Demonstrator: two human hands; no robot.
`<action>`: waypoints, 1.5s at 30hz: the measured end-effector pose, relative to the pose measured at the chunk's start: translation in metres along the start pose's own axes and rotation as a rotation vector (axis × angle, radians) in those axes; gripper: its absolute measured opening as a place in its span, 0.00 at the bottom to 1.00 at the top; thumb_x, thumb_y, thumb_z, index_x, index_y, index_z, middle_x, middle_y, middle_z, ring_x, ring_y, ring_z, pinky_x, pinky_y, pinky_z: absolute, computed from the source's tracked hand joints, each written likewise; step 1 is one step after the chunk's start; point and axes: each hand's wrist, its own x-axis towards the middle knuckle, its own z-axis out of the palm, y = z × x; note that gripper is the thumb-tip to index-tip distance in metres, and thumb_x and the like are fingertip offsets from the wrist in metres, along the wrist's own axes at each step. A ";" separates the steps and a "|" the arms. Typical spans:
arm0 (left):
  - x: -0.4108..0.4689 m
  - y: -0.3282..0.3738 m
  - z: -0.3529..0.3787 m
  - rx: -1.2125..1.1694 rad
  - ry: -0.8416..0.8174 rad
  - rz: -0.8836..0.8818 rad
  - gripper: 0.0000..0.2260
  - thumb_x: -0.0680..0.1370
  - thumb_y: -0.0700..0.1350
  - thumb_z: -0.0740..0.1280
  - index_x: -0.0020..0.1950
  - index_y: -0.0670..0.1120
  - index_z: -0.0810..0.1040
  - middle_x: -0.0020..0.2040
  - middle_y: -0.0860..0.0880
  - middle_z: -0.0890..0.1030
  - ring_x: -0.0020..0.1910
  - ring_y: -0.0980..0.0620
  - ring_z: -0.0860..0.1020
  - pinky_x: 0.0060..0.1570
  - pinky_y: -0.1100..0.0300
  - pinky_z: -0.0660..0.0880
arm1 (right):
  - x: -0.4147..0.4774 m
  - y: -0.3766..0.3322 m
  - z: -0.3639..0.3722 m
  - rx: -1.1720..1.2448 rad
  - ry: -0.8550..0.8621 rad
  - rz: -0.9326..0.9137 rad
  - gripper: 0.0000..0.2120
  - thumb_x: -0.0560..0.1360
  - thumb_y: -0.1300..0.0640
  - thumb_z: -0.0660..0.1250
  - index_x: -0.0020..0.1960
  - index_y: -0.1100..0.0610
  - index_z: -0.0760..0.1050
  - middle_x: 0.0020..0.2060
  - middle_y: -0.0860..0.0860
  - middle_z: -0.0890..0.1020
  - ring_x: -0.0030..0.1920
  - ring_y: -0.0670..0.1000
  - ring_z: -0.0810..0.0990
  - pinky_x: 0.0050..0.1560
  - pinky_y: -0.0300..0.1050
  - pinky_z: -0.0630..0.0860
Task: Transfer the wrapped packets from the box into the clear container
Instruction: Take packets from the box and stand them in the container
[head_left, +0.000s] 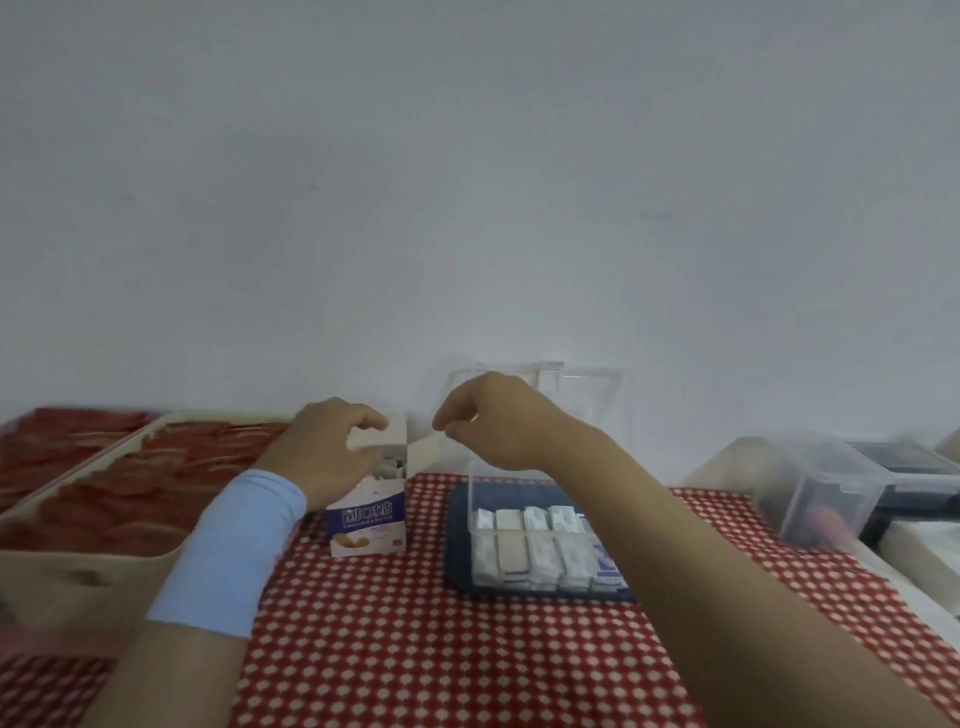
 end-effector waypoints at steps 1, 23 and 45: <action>-0.003 -0.011 0.002 0.028 -0.004 -0.028 0.18 0.77 0.52 0.70 0.66 0.54 0.75 0.60 0.52 0.74 0.65 0.48 0.70 0.63 0.54 0.69 | 0.005 -0.006 0.008 0.005 -0.002 -0.015 0.12 0.81 0.57 0.63 0.58 0.51 0.84 0.58 0.47 0.84 0.58 0.48 0.80 0.63 0.45 0.76; 0.010 -0.050 0.023 -0.110 0.104 0.028 0.16 0.80 0.44 0.63 0.67 0.52 0.76 0.65 0.51 0.75 0.64 0.51 0.73 0.69 0.52 0.67 | 0.067 -0.032 0.095 -0.348 0.028 0.076 0.07 0.77 0.55 0.69 0.54 0.47 0.83 0.47 0.47 0.83 0.43 0.50 0.81 0.45 0.45 0.81; 0.002 -0.022 0.003 -1.456 -0.198 -0.162 0.15 0.80 0.45 0.65 0.62 0.35 0.77 0.50 0.36 0.83 0.46 0.40 0.82 0.48 0.48 0.80 | 0.045 -0.022 0.068 0.685 0.391 -0.125 0.11 0.79 0.64 0.66 0.52 0.52 0.83 0.29 0.34 0.79 0.29 0.36 0.75 0.33 0.28 0.70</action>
